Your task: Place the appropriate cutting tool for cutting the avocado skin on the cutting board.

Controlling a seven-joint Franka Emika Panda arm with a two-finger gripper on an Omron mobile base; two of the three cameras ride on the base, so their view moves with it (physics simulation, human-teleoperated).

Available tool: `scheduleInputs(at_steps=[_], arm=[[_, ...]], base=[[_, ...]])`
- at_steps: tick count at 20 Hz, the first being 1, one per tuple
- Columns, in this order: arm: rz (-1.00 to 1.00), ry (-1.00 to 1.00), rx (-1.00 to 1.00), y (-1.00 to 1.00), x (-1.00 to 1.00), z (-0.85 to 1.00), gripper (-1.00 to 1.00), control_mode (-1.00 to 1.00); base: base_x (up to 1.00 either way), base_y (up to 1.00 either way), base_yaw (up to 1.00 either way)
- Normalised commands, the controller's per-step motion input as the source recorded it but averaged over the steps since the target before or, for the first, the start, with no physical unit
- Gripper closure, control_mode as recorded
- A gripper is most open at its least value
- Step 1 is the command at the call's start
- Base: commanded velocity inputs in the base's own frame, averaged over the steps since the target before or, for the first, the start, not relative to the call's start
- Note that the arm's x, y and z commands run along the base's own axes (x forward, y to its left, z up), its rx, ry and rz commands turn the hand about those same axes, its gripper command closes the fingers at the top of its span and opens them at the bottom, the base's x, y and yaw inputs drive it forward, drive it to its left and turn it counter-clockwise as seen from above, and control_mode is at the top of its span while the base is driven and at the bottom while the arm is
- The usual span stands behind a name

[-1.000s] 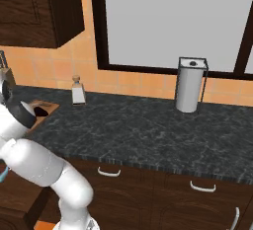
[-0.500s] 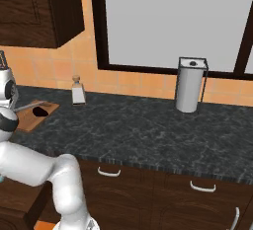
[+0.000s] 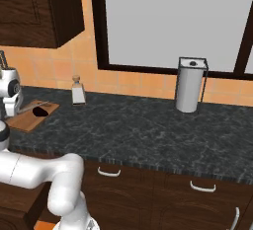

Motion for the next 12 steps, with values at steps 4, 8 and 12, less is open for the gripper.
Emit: scheduleInputs(at_steps=[4, 8, 12], arm=[[0.02, 0.00, 0.00, 0.00, 0.00, -0.50, 1.00, -1.00], [0.01, 0.00, 0.00, 0.00, 0.00, -0.47, -1.00, -1.00], [0.00, -0.01, 0.00, 0.00, 0.00, -0.13, -1.00, -1.00]], base=[[0.00, 0.00, 0.00], [0.00, 0.00, 0.00], [0.00, 0.00, 0.00]])
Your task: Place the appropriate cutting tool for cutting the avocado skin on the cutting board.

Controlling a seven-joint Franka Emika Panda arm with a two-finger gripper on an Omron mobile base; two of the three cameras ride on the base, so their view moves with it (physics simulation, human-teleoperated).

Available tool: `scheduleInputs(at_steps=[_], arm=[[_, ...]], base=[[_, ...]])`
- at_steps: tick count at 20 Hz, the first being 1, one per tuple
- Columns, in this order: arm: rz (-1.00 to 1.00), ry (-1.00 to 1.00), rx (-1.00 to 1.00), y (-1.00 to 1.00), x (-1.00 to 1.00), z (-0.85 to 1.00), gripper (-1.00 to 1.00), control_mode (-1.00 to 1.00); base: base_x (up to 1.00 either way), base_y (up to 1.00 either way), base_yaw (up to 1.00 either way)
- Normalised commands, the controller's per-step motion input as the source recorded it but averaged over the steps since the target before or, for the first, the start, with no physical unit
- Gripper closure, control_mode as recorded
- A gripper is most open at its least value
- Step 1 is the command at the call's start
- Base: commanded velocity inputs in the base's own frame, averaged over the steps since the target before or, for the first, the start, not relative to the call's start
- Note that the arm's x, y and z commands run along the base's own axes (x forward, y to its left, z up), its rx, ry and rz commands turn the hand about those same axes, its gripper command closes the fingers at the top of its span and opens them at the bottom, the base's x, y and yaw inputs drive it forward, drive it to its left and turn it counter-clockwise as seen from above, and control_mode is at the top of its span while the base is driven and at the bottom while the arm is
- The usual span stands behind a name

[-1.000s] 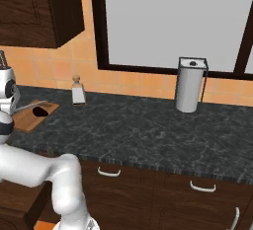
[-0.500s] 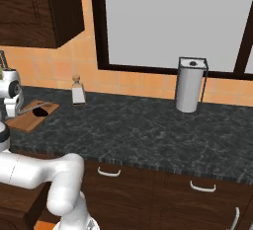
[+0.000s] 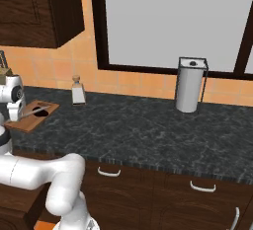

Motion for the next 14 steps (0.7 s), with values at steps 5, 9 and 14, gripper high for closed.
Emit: scheduleInputs(at_steps=[5, 9, 14], arm=[[0.00, -0.13, 0.00, 0.00, -0.46, 0.58, -1.00, -1.00], [0.00, -0.16, 0.00, -0.01, -0.59, 0.61, -1.00, -1.00], [0.01, -0.16, 0.00, -0.47, -0.72, 0.25, -1.00, -1.00]], base=[[0.00, 0.00, 0.00], [0.00, 0.00, 0.00], [0.00, 0.00, 0.00]])
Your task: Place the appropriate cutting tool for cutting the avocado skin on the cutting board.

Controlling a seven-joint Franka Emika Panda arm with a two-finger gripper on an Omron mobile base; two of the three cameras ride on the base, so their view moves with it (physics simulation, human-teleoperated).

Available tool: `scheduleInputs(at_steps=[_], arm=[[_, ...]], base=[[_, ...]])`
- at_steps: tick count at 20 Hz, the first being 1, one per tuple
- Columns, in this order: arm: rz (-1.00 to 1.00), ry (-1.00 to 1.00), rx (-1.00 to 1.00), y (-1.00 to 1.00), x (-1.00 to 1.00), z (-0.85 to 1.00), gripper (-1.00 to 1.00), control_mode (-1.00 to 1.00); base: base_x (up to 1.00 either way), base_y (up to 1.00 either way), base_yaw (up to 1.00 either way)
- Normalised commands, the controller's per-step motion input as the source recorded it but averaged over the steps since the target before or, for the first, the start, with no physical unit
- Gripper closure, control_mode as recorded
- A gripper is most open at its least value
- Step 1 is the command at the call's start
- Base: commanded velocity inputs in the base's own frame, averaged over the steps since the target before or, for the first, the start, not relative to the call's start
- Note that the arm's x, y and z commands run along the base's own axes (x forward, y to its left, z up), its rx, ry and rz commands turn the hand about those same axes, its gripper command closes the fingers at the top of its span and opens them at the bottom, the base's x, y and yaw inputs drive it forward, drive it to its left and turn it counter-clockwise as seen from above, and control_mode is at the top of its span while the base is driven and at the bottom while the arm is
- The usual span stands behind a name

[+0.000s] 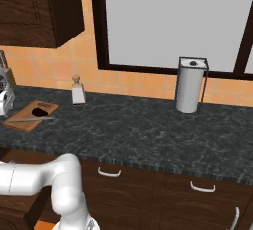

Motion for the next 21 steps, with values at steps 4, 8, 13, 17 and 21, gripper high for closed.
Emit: scheduleInputs(at_steps=[4, 8, 13, 17, 21], arm=[[0.04, -0.12, 0.02, -0.88, -0.62, 0.27, -1.00, -1.00], [0.06, -0.09, 0.04, -0.98, -0.51, 0.22, -1.00, -1.00], [0.06, -0.08, 0.08, -1.00, -0.38, 0.09, -1.00, -1.00], [0.04, -0.08, 0.13, -1.00, -0.26, 0.01, -1.00, -1.00], [0.00, -0.07, 0.18, -1.00, -0.13, 0.00, -1.00, -1.00]], base=[[0.00, 0.00, 0.00], [0.00, 0.00, 0.00], [0.00, 0.00, 0.00], [0.00, 0.00, 0.00], [0.00, 0.00, 0.00]])
